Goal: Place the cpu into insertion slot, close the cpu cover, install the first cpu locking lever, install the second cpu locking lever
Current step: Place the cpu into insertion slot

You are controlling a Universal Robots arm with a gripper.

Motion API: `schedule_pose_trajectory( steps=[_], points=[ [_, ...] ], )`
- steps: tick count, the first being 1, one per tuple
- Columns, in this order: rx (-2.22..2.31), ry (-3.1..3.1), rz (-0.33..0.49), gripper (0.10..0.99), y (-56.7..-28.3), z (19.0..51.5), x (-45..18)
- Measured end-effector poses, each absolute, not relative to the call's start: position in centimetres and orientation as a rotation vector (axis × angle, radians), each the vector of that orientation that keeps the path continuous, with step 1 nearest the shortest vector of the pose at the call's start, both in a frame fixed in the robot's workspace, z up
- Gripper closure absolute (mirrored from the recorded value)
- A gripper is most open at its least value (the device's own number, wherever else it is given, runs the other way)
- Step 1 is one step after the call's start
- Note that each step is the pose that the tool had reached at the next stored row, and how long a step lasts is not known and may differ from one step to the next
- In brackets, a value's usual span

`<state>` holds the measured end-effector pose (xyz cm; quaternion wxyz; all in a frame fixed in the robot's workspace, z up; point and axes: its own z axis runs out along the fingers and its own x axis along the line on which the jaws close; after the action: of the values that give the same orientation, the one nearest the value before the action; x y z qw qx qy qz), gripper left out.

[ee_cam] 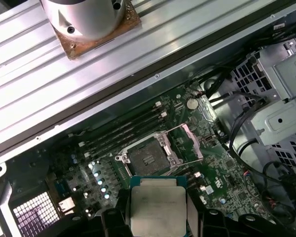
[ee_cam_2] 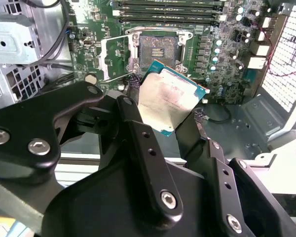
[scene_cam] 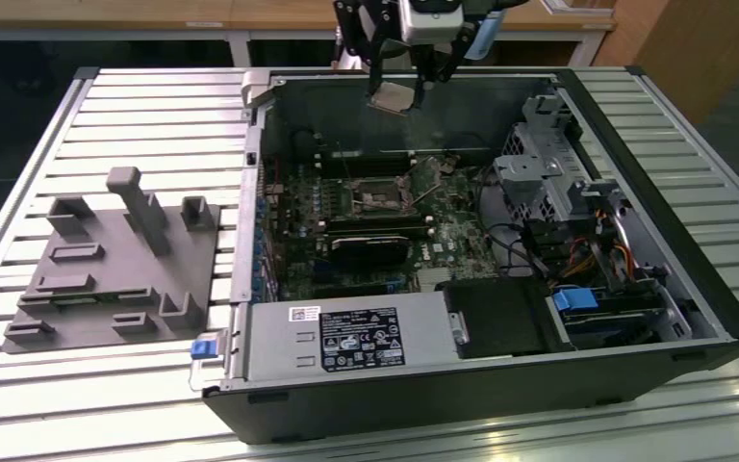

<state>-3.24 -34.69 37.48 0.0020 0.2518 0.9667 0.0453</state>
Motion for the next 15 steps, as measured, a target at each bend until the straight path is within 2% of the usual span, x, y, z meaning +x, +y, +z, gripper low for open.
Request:
schedule_pose_trajectory(
  steps=[15],
  points=[
    [0.885,3.004,0.142,0.545,-34.69,37.45,-3.24]
  ],
)
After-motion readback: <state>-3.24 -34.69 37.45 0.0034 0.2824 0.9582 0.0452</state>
